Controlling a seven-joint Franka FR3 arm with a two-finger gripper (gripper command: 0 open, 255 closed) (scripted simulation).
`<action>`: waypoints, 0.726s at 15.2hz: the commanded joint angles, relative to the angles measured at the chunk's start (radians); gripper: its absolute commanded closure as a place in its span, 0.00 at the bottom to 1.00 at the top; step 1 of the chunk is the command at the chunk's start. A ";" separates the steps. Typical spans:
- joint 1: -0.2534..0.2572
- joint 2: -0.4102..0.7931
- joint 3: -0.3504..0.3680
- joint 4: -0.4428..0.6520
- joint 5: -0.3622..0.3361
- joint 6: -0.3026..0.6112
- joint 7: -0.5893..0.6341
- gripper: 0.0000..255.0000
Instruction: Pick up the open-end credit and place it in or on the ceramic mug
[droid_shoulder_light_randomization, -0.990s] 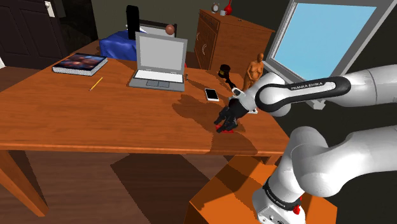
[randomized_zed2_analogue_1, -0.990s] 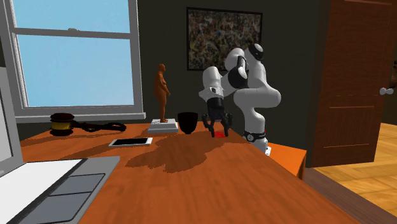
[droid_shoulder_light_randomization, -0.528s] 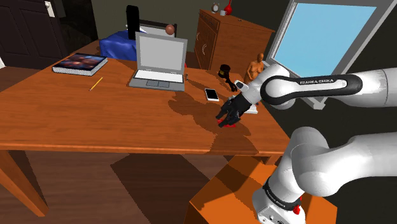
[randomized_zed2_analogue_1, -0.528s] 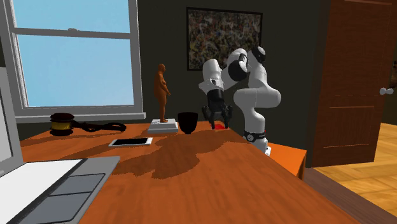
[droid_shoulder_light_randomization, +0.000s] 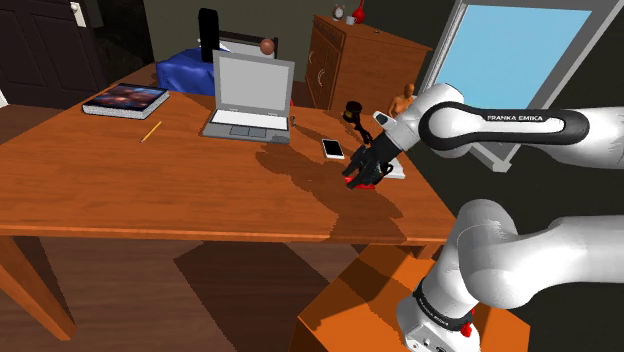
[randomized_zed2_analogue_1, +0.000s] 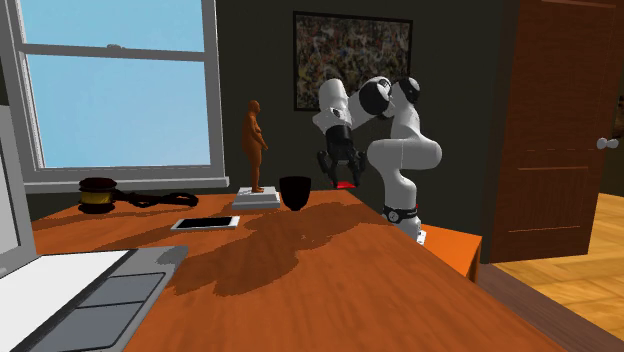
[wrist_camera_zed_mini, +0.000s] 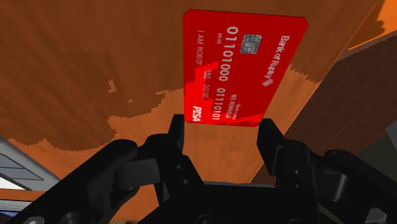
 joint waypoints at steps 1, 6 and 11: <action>0.000 -0.013 0.018 0.019 0.006 -0.031 0.013 1.00; 0.005 -0.037 0.056 0.069 0.021 -0.100 0.043 1.00; 0.013 -0.052 0.090 0.124 0.037 -0.165 0.069 1.00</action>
